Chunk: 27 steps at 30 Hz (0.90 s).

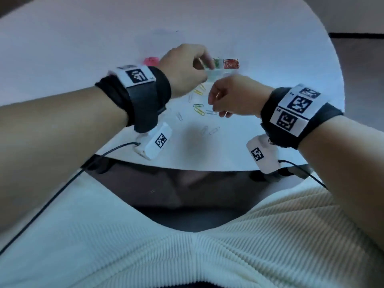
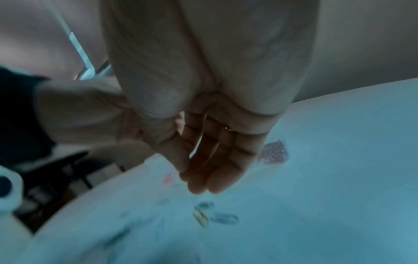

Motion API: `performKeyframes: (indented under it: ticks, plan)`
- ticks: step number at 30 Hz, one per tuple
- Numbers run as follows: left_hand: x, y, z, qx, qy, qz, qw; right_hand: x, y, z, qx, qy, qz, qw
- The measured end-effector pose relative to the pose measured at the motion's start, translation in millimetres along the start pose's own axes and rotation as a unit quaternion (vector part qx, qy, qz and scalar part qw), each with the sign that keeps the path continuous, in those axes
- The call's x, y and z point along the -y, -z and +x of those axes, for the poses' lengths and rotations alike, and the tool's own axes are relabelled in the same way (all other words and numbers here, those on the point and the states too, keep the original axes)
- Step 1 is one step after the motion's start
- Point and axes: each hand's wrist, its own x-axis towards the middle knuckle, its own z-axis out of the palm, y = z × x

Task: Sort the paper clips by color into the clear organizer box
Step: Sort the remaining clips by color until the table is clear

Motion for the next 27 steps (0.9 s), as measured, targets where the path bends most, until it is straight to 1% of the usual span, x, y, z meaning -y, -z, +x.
performKeyframes:
  ticks: [2, 3, 5, 7, 10, 13, 15, 17, 20, 22, 24, 27]
  plan:
    - [19.4, 9.7, -29.1, 0.062, 0.003, 0.114, 0.991, -8.6, -12.6, 1.1, 0.033, -0.007, -0.116, 0.993]
    - [30.3, 13.9, -41.8, 0.090, 0.008, 0.159, 0.983, -12.8, -17.9, 0.8, 0.039, -0.010, -0.145, 0.989]
    - [51.8, 20.4, -59.0, 0.130, 0.026, 0.212, 0.968, -17.0, -26.3, 0.4, 0.030, -0.006, -0.161, 0.986]
    - [65.9, 23.7, -62.6, 0.153, 0.044, 0.219, 0.963, -16.9, -30.3, 0.3, 0.007, 0.003, -0.157, 0.988]
    - [73.4, 23.7, -52.6, 0.149, 0.049, 0.178, 0.971, -15.4, -34.5, -1.1, -0.021, 0.000, -0.141, 0.990]
    - [77.2, 19.3, -40.9, 0.139, 0.017, 0.174, 0.975, -16.4, -46.2, -2.8, -0.030, -0.015, -0.140, 0.990]
    - [80.9, 11.3, -36.0, 0.151, -0.009, 0.211, 0.966, -19.8, -55.9, -3.5, -0.039, -0.029, -0.142, 0.989]
    - [87.8, 3.9, -33.6, 0.175, -0.041, 0.242, 0.953, -19.6, -64.7, -3.4, -0.065, -0.047, -0.140, 0.987]
    - [99.2, -3.8, -32.0, 0.214, -0.078, 0.268, 0.936, -16.9, -71.9, -4.2, -0.106, -0.078, -0.143, 0.981]
    - [104.2, -4.7, -32.6, 0.227, -0.093, 0.280, 0.928, -15.4, -74.7, -5.1, -0.117, -0.093, -0.147, 0.978]
    - [108.0, -3.9, -33.7, 0.226, -0.103, 0.282, 0.927, -13.9, -76.6, -6.0, -0.123, -0.104, -0.140, 0.977]
    - [112.8, -4.5, -35.1, 0.213, -0.101, 0.270, 0.933, -11.7, -77.6, -5.6, -0.124, -0.118, -0.132, 0.976]
